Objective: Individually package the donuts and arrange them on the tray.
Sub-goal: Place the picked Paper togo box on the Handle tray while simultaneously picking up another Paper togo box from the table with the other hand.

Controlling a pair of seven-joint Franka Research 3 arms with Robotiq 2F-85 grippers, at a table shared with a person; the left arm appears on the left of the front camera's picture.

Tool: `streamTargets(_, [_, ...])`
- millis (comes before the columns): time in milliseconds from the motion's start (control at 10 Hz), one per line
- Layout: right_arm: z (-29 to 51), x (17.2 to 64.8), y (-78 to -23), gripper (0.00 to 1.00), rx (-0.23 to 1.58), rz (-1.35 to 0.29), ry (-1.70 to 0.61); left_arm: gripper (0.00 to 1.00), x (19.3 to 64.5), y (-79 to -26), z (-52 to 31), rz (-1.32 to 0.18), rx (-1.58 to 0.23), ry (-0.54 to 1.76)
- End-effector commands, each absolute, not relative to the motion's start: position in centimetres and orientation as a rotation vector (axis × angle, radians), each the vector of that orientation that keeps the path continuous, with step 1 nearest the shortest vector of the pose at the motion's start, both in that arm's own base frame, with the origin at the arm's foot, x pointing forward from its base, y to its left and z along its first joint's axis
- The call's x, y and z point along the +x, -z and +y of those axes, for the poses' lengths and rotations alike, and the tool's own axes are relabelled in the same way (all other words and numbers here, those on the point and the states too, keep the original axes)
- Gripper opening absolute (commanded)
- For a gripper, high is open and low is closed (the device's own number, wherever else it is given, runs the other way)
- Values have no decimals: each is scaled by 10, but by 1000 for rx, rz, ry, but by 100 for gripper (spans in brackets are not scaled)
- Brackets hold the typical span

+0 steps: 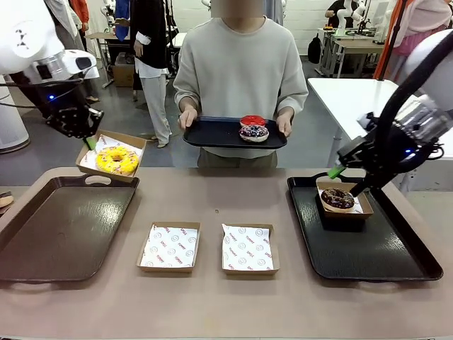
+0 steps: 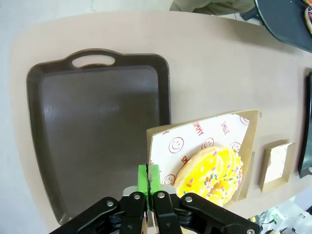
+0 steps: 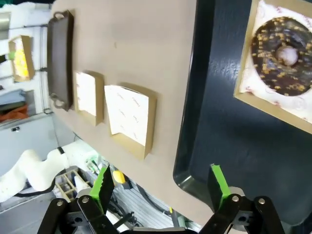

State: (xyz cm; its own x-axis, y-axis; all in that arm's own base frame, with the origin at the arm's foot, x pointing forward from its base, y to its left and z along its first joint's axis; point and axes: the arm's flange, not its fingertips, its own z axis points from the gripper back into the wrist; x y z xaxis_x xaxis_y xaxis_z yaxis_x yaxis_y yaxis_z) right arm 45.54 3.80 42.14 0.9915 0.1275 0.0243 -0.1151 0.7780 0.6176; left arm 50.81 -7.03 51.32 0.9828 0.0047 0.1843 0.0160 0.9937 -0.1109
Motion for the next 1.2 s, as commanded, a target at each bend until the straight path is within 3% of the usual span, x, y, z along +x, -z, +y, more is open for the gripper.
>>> streamTargets(0, [55, 461, -403, 100, 590, 44, -114, 1, 496, -501, -56, -199, -157, 31])
streamTargets(300, [62, 465, -390, 100, 666, 99, -132, 1, 491, -494, -49, -189, -140, 30])
streamTargets(1100, [65, 463, -393, 100, 636, 70, -137, 1, 497, -492, -54, -167, -123, 14])
